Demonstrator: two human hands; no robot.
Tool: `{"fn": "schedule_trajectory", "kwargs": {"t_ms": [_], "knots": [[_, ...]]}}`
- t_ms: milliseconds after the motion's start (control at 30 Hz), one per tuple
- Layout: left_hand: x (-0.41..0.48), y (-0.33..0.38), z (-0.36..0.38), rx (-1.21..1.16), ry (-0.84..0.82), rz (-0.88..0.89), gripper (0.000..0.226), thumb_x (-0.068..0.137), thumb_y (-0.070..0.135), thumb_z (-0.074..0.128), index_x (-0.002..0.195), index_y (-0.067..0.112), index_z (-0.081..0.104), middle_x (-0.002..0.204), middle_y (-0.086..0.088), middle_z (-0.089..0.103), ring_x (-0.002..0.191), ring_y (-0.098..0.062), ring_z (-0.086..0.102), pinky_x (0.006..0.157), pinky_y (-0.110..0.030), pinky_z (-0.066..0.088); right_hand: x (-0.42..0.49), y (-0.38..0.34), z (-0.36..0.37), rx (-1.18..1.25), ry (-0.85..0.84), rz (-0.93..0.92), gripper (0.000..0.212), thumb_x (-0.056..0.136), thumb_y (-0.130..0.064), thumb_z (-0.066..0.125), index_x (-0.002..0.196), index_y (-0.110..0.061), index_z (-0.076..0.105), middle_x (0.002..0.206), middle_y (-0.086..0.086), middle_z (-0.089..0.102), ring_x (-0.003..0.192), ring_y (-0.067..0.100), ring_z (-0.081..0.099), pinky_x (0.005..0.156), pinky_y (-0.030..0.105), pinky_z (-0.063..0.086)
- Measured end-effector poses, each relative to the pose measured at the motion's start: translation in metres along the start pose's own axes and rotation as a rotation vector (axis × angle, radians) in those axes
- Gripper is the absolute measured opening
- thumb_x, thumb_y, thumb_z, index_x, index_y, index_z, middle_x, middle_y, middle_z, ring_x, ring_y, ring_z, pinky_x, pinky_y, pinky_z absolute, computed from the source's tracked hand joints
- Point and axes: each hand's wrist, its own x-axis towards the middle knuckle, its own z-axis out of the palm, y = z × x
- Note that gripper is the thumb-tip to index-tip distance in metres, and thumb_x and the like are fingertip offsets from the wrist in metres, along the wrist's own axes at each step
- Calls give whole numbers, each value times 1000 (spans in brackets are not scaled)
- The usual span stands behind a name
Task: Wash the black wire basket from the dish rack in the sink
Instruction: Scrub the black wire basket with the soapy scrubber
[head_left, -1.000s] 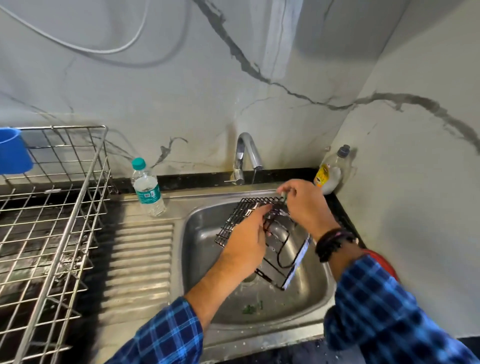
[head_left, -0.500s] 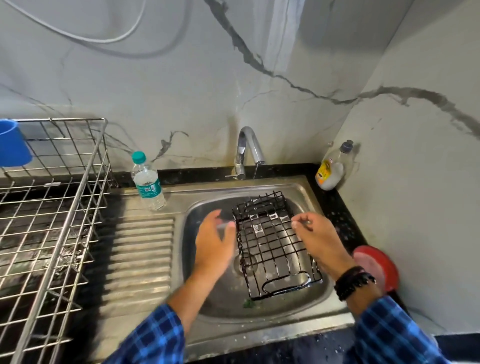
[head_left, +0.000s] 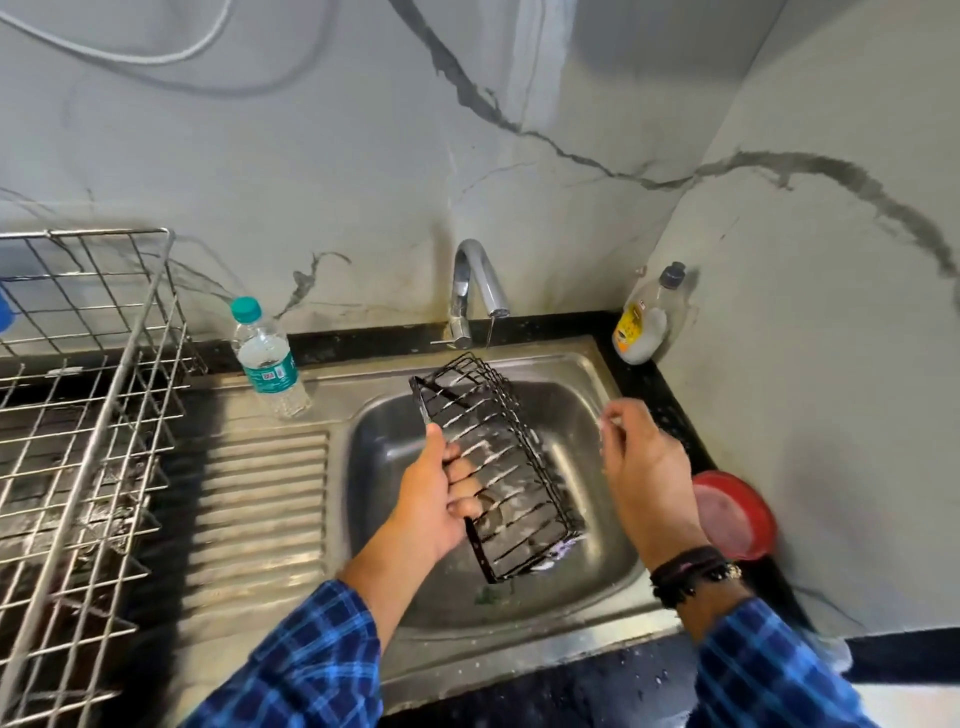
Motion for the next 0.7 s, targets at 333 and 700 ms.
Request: {"fn": "schedule_trajectory", "kwargs": {"t_ms": [333,700], "knots": [[1,11,-33,-118,-187,85,67,92,77,24,53,24,36,44,10,15,37,-6,6,38,-15,6,-3,-4,42,456,-601,361,20,97,-9,60,112,-22,58,111,-4,63,91,4,61,74,18,53],[9,8,-45,-349,-859,108,51,100,66,18,80,23,36,66,1,36,55,-13,33,44,-23,18,6,-31,1,631,-433,61,9,85,-22,78,92,-28,78,101,-16,75,96,-3,68,88,14,53]]}}
